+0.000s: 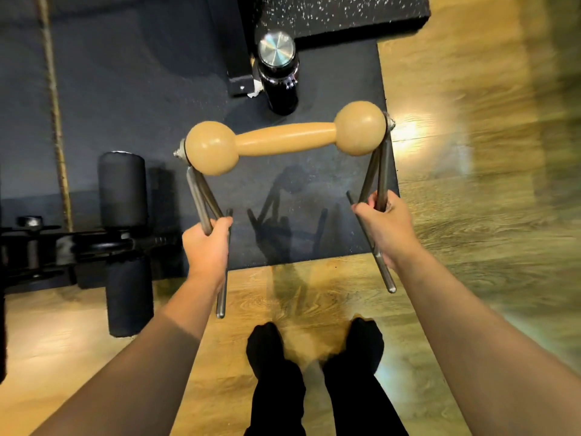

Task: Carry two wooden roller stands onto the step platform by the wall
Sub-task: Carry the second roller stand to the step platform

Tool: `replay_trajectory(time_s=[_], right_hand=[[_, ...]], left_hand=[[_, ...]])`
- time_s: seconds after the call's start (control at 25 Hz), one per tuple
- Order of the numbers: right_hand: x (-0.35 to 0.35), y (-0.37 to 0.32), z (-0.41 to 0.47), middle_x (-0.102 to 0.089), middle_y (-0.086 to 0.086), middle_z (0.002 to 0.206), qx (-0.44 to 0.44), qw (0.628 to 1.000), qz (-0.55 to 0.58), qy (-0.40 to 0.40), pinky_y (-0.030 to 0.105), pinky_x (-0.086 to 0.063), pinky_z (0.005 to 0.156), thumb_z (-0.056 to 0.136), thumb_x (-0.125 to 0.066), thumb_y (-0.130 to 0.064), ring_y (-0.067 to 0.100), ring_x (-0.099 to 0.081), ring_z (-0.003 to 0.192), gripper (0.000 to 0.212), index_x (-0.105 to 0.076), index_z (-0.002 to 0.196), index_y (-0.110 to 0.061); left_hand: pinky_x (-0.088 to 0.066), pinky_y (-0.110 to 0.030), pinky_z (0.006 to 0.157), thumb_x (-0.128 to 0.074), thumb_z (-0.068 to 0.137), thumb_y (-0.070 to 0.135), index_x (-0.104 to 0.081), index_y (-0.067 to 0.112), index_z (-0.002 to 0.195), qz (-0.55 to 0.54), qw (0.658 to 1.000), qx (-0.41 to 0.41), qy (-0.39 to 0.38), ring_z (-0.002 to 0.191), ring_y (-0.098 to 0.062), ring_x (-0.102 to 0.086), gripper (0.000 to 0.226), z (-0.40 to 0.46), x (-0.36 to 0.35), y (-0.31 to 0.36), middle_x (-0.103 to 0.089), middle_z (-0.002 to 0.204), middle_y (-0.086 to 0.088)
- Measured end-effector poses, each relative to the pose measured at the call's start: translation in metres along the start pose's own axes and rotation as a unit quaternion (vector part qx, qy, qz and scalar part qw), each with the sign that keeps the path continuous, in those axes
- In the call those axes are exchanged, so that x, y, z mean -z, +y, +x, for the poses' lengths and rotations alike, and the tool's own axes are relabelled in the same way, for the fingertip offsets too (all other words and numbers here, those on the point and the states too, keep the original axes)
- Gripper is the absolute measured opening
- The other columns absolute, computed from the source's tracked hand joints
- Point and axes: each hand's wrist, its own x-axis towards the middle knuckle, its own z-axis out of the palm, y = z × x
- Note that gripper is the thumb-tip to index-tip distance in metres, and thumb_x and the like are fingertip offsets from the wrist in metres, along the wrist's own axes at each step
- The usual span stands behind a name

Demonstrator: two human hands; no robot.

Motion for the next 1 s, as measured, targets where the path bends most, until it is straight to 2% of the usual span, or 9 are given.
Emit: replay_trajectory(time_s=[0.08, 0.24, 0.36, 0.44, 0.56, 0.68, 0.84, 0.92, 1.0], right_hand=[[0.012, -0.034, -0.027, -0.043, -0.016, 0.055, 0.006, 1.000, 0.003, 0.004, 0.015, -0.033, 0.046, 0.079, -0.083, -0.019, 0.005, -0.038, 0.052, 0.034, -0.049, 0.074, -0.025], [0.038, -0.131, -0.091, -0.048, 0.001, 0.073, 0.011, 1.000, 0.028, 0.005, 0.029, -0.038, 0.062, 0.082, -0.086, -0.026, 0.013, -0.043, 0.067, 0.035, -0.051, 0.083, -0.023], [0.060, -0.222, -0.141, -0.046, -0.001, 0.072, 0.034, 0.999, 0.028, -0.003, 0.021, -0.037, 0.054, 0.084, -0.086, -0.032, 0.007, -0.041, 0.057, 0.037, -0.052, 0.089, -0.018], [0.072, -0.275, -0.169, -0.044, -0.002, 0.069, 0.054, 0.998, 0.028, -0.008, 0.017, -0.036, 0.048, 0.085, -0.085, -0.032, 0.003, -0.038, 0.050, 0.037, -0.051, 0.089, -0.016], [0.096, -0.359, -0.213, -0.040, -0.001, 0.072, 0.099, 0.994, 0.025, -0.027, 0.026, -0.034, 0.055, 0.087, -0.083, -0.033, 0.006, -0.034, 0.053, 0.038, -0.049, 0.088, -0.017], [0.121, -0.442, -0.259, -0.041, -0.002, 0.069, 0.141, 0.988, 0.031, -0.045, 0.028, -0.032, 0.054, 0.085, -0.083, -0.037, 0.008, -0.033, 0.051, 0.040, -0.047, 0.085, -0.020], [0.152, -0.542, -0.321, -0.047, -0.005, 0.070, 0.210, 0.976, 0.042, -0.046, 0.031, -0.035, 0.059, 0.080, -0.086, -0.044, 0.010, -0.039, 0.055, 0.042, -0.049, 0.085, -0.023], [0.171, -0.596, -0.358, -0.045, -0.010, 0.065, 0.262, 0.963, 0.049, -0.037, 0.032, -0.035, 0.060, 0.081, -0.086, -0.041, 0.008, -0.039, 0.054, 0.041, -0.050, 0.085, -0.022], [0.191, -0.650, -0.392, -0.045, -0.006, 0.066, 0.313, 0.948, 0.051, -0.021, 0.033, -0.034, 0.060, 0.084, -0.085, -0.038, 0.009, -0.039, 0.054, 0.041, -0.051, 0.088, -0.015]], left_hand=[[-0.037, -0.040, 0.064, -0.076, 0.066, 0.046, -0.044, 0.024, 0.057, 0.005, 1.000, -0.019, -0.006, 0.060, -0.022, -0.041, 0.040, -0.024, 0.019, 0.030, -0.040, 0.058, -0.005], [-0.038, -0.040, 0.063, -0.080, 0.072, 0.057, -0.047, 0.021, 0.065, -0.014, 0.997, -0.070, -0.022, 0.062, -0.022, -0.041, 0.048, -0.081, 0.060, 0.106, -0.042, 0.064, -0.009], [-0.033, -0.042, 0.062, -0.081, 0.073, 0.065, -0.047, 0.020, 0.069, -0.038, 0.994, -0.096, -0.031, 0.061, -0.024, -0.036, 0.056, -0.128, 0.093, 0.179, -0.037, 0.063, -0.007], [-0.034, -0.039, 0.059, -0.080, 0.069, 0.072, -0.044, 0.026, 0.064, -0.046, 0.992, -0.115, -0.026, 0.054, -0.019, -0.037, 0.059, -0.155, 0.114, 0.226, -0.037, 0.055, 0.002], [-0.036, -0.034, 0.054, -0.077, 0.061, 0.083, -0.043, 0.028, 0.059, -0.052, 0.986, -0.158, -0.017, 0.047, -0.013, -0.036, 0.065, -0.200, 0.151, 0.301, -0.038, 0.050, 0.009], [-0.039, -0.040, 0.059, -0.078, 0.064, 0.080, -0.043, 0.026, 0.064, -0.049, 0.971, -0.234, -0.008, 0.054, -0.020, -0.039, 0.064, -0.245, 0.196, 0.384, -0.042, 0.058, 0.001], [-0.041, -0.035, 0.055, -0.082, 0.065, 0.070, -0.047, 0.026, 0.068, -0.040, 0.945, -0.324, -0.007, 0.049, -0.019, -0.041, 0.056, -0.300, 0.244, 0.492, -0.046, 0.055, 0.004], [-0.041, -0.036, 0.055, -0.081, 0.067, 0.068, -0.047, 0.027, 0.069, -0.063, 0.930, -0.361, -0.017, 0.050, -0.019, -0.040, 0.054, -0.337, 0.266, 0.546, -0.045, 0.056, 0.004], [-0.042, -0.035, 0.055, -0.080, 0.069, 0.066, -0.045, 0.027, 0.069, -0.100, 0.916, -0.387, -0.026, 0.048, -0.018, -0.039, 0.053, -0.374, 0.283, 0.597, -0.045, 0.053, 0.006]])
